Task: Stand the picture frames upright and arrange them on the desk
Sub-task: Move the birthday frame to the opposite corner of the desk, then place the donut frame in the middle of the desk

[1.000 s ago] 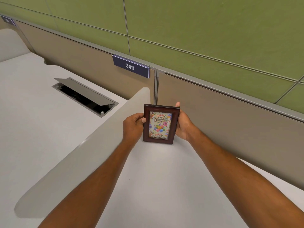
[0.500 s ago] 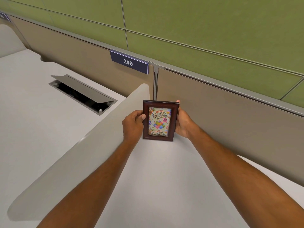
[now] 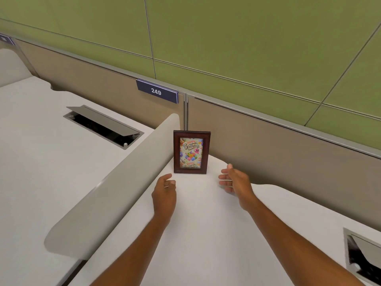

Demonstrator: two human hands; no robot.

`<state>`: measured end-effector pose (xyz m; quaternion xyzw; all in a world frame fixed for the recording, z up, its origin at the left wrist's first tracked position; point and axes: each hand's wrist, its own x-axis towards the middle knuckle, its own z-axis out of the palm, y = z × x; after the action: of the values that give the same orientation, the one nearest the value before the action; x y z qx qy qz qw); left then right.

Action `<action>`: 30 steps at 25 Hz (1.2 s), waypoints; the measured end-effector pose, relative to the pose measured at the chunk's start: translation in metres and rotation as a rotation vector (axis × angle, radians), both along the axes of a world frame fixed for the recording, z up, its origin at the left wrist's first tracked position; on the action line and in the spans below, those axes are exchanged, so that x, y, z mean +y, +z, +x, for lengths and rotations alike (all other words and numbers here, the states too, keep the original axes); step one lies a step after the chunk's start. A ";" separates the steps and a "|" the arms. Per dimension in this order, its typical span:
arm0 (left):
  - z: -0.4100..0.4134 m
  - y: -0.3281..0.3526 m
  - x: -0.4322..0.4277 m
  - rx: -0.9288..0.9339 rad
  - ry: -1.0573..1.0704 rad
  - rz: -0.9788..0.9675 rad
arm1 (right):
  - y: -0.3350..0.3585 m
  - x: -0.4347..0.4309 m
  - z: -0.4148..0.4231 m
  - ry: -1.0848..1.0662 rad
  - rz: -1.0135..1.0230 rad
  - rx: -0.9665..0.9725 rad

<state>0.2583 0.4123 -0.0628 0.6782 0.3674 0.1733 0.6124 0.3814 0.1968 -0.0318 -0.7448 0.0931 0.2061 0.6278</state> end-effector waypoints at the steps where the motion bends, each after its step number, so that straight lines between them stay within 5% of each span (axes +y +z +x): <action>1: -0.013 0.003 -0.009 -0.002 -0.029 -0.029 | 0.003 -0.010 -0.017 -0.006 -0.002 0.006; 12: -0.142 0.033 -0.108 0.065 -0.319 -0.173 | 0.044 -0.104 -0.200 -0.020 0.018 -0.063; 30: -0.242 0.046 -0.357 0.098 -0.576 -0.153 | 0.015 -0.431 -0.427 -0.326 -0.038 0.064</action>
<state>0.0161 0.0557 -0.0166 0.7141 0.2011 -0.0685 0.6670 -0.0457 -0.2337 -0.0166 -0.7247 0.2368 0.1234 0.6352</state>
